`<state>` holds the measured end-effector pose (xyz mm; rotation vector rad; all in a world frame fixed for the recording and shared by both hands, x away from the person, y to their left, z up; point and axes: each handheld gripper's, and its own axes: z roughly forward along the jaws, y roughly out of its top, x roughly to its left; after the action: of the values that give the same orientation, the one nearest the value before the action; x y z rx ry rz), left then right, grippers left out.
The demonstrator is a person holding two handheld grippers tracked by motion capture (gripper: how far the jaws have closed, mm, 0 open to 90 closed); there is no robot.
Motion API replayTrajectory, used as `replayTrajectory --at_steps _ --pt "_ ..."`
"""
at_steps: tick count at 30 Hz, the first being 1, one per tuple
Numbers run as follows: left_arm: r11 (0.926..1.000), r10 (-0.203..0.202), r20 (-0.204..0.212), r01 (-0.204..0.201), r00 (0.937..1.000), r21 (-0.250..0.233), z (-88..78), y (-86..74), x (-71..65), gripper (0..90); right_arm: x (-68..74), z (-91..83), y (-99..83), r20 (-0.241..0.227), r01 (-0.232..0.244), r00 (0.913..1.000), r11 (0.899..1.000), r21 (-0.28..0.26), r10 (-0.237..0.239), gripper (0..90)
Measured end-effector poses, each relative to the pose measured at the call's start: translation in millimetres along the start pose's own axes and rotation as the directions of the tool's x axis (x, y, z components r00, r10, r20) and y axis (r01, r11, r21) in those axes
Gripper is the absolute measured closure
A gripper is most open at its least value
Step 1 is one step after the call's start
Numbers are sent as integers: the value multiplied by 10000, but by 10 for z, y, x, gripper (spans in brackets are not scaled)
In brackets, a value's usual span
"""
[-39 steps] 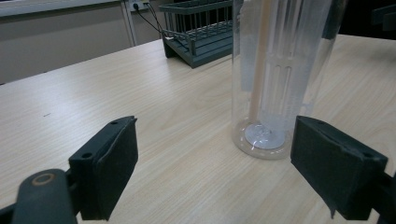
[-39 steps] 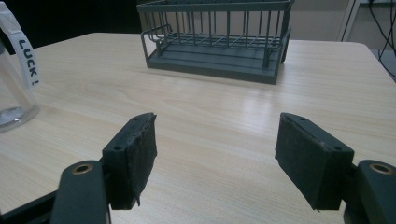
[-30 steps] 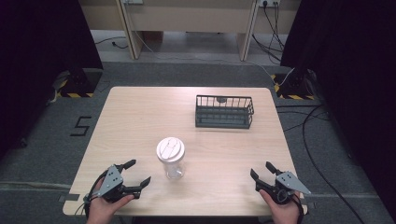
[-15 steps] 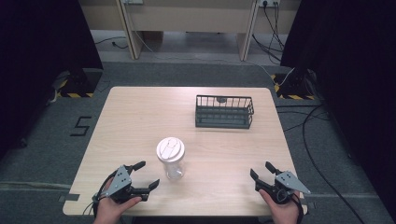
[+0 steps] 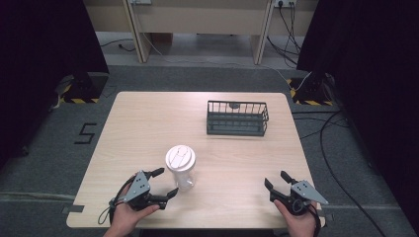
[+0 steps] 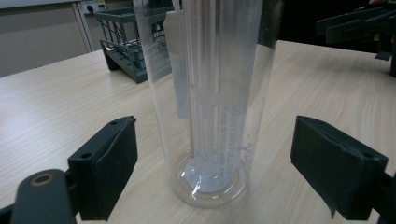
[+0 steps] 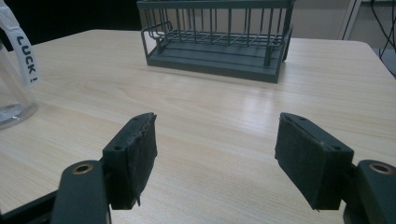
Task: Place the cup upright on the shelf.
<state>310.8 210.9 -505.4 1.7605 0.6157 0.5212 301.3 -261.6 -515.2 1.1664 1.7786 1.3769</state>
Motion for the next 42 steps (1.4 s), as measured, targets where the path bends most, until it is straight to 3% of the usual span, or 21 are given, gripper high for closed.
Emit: replayTrajectory --at_steps 12,27,35,38,39,42 --pt "9991 256 379 -268 9990 333 279 22 52 144 5 11 4 -6 120 9999 9999 31 -120 299" --pt "9988 311 427 -326 9986 353 522 51 71 142 6 21 8 -35 119 9999 9999 72 -118 299" --pt "9997 171 502 -180 9986 172 526 34 81 174 -6 22 8 -32 111 9999 9999 44 -111 300" --pt "9995 276 466 -283 9985 154 525 39 66 177 -2 20 7 -44 48 10000 10000 56 -48 301" --pt "9985 504 439 -513 9978 183 526 53 51 178 -4 19 7 -24 91 10000 10000 34 -91 301" --pt "9985 497 500 -507 9975 190 533 66 43 178 -5 20 8 -41 98 9999 9999 42 -98 301"
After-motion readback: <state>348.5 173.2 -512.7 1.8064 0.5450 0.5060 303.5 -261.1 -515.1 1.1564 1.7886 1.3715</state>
